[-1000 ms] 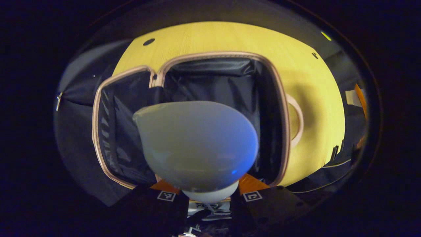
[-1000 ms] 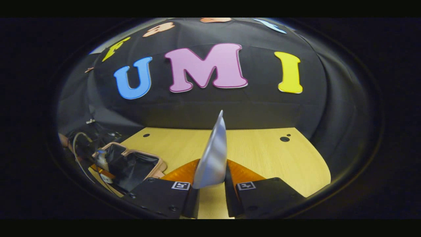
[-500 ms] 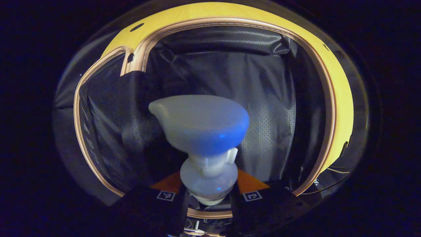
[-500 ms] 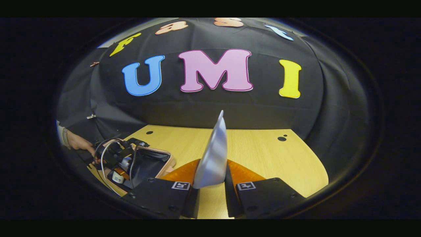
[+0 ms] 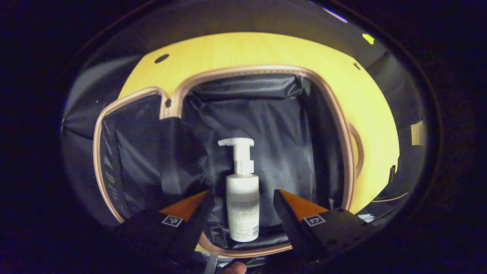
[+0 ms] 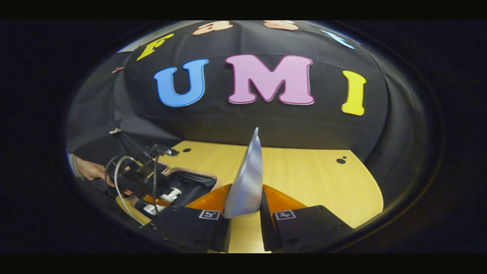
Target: First open the suitcase, pack the skin care products into it, and then close the suitcase.
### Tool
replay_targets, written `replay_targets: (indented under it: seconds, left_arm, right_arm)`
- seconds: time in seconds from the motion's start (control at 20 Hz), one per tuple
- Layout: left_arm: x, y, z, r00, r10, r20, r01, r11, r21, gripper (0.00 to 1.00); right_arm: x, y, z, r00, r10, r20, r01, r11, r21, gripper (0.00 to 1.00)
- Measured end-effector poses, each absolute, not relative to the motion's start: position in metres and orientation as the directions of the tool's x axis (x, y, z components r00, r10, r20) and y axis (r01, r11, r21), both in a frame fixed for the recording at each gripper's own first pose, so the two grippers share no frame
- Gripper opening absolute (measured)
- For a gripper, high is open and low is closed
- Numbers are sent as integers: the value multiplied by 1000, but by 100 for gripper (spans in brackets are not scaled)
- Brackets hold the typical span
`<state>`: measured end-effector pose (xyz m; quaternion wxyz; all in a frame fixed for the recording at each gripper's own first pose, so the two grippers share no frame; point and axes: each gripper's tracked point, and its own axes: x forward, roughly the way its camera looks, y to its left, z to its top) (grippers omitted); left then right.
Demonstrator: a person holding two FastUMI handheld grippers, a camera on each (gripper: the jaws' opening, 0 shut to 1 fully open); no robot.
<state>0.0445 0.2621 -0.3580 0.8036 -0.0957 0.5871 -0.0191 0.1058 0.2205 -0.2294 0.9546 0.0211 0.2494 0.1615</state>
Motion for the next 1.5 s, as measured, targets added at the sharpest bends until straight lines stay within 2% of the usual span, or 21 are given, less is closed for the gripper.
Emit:
replay_targets:
  seconds: [0.1, 0.2, 0.3, 0.4, 0.5, 0.7, 0.85, 0.9, 0.95, 1.0, 1.05, 1.1, 1.15, 1.25, 1.3, 1.35, 1.45, 1.5]
  left_arm:
    - [43, 275, -318, 427, -170, -888, -100, 967, -234, 98]
    - [33, 294, -286, 528, -168, -832, -125, 954, -272, 98]
    - [12, 320, -269, 587, -137, -798, -176, 940, -291, 98]
    - [-14, 347, -261, 611, -106, -785, -247, 916, -316, 97]
    - [-43, 374, -261, 614, -65, -786, -320, 890, -324, 97]
    - [-107, 437, -267, 576, 38, -816, -447, 851, -276, 96]
    - [-136, 473, -273, 549, 83, -831, -531, 803, -270, 97]
    - [-138, 477, -273, 549, 90, -831, -554, 783, -282, 92]
    - [-138, 480, -276, 555, 91, -827, -569, 767, -298, 97]
    - [-137, 480, -280, 557, 92, -826, -583, 752, -309, 97]
    - [-136, 484, -282, 553, 98, -828, -599, 737, -313, 97]
    - [-136, 486, -285, 545, 99, -833, -620, 716, -320, 97]
    - [-135, 488, -286, 537, 92, -838, -641, 690, -335, 97]
    - [-133, 494, -289, 533, 78, -842, -674, 640, -368, 97]
    - [-134, 501, -294, 526, 76, -847, -685, 629, -369, 97]
    - [-131, 513, -299, 512, 94, -854, -697, 626, -349, 97]
    - [-118, 546, -304, 499, 115, -859, -711, 621, -330, 97]
    - [-110, 556, -304, 498, 114, -859, -719, 607, -337, 97]
  right_arm:
    - [102, 254, -232, 755, 414, -509, -372, 909, 188, 36]
    - [96, 288, -244, 639, 493, -590, -427, 866, 261, 36]
    - [90, 316, -270, 503, 517, -693, -459, 839, 293, 37]
    - [73, 341, -299, 375, 501, -780, -477, 826, 301, 37]
    - [64, 367, -323, 282, 498, -820, -481, 813, 328, 36]
    - [40, 397, -382, 68, 433, -899, -311, 865, 393, 37]
    - [28, 397, -422, -22, 330, -944, -222, 919, 326, 37]
    - [25, 399, -432, -32, 313, -949, -183, 932, 313, 37]
    - [20, 400, -438, -55, 307, -950, -136, 940, 312, 37]
    - [14, 400, -442, -75, 296, -952, -96, 948, 302, 31]
    - [11, 397, -448, -86, 276, -957, -73, 957, 282, 37]
    - [10, 395, -451, -93, 263, -960, -51, 962, 269, 31]
    - [14, 396, -450, -80, 260, -962, -25, 964, 263, 31]
    - [20, 393, -445, -45, 244, -969, -31, 969, 246, 42]
    - [23, 396, -436, -22, 274, -962, -28, 961, 274, 47]
    - [22, 403, -426, -11, 302, -953, -42, 952, 302, 65]
    - [37, 399, -392, 170, 333, -928, -203, 933, 297, 100]
    - [45, 402, -368, 271, 378, -885, -280, 911, 303, 98]
